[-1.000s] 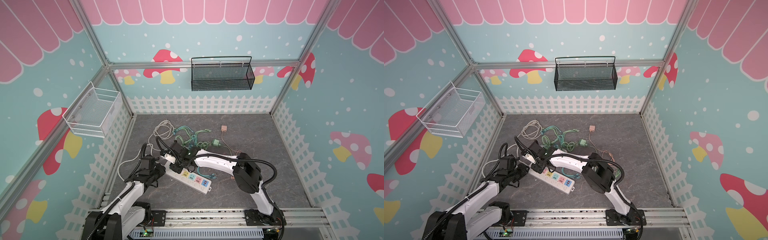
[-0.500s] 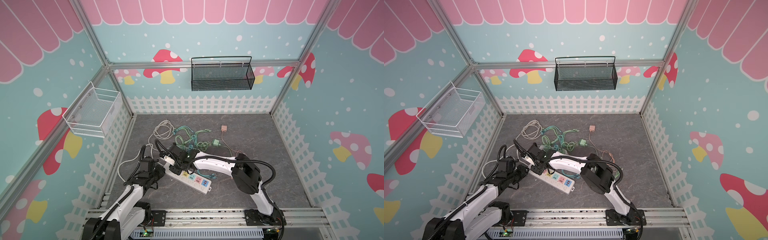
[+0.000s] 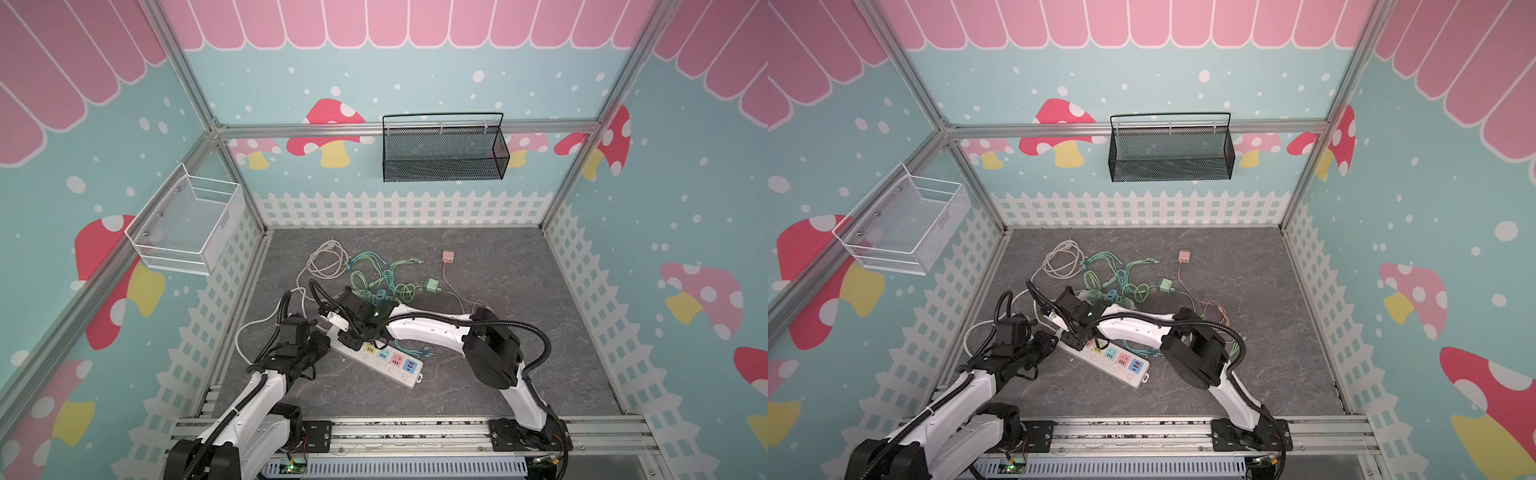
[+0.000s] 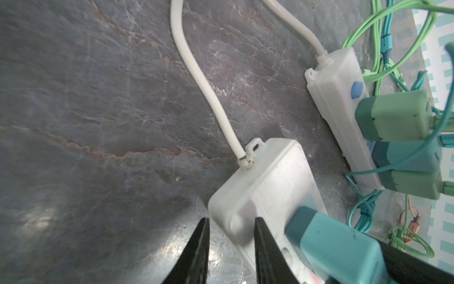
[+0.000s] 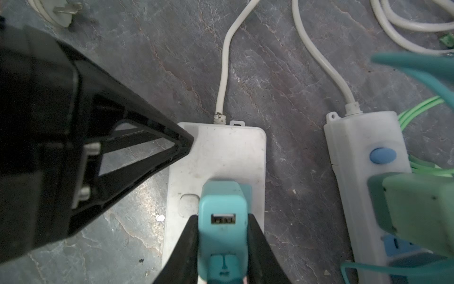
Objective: Insert the plug
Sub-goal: 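Press the teal charger prongs down into the first socket with the right gripper, then open the right gripper and lift it off the plugged teal charger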
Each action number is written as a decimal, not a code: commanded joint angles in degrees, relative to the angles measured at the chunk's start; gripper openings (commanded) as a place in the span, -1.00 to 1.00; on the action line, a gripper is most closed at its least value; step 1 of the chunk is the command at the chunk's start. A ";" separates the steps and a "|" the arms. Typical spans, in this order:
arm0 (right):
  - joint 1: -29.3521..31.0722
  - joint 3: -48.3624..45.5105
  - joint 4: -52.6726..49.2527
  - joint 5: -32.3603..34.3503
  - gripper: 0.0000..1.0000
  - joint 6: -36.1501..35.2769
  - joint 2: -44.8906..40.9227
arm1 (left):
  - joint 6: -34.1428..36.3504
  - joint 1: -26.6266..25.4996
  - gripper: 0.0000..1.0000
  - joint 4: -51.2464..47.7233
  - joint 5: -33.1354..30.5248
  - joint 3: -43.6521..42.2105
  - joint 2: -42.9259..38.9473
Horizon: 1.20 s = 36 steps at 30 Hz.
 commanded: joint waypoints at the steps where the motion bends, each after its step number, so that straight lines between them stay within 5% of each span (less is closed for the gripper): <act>1: -1.29 -1.02 -9.98 2.87 -0.94 0.67 2.90 | -1.03 0.42 -0.39 -2.09 -0.21 -1.11 -0.27; 20: -1.46 1.45 -13.47 -6.16 -0.03 2.51 -3.66 | -1.08 0.51 -0.39 -1.85 -0.25 -1.32 -0.71; 36: -3.55 -10.61 -11.64 -16.46 0.23 2.62 -18.57 | -1.47 0.64 -0.31 -1.70 -1.08 -0.04 -0.79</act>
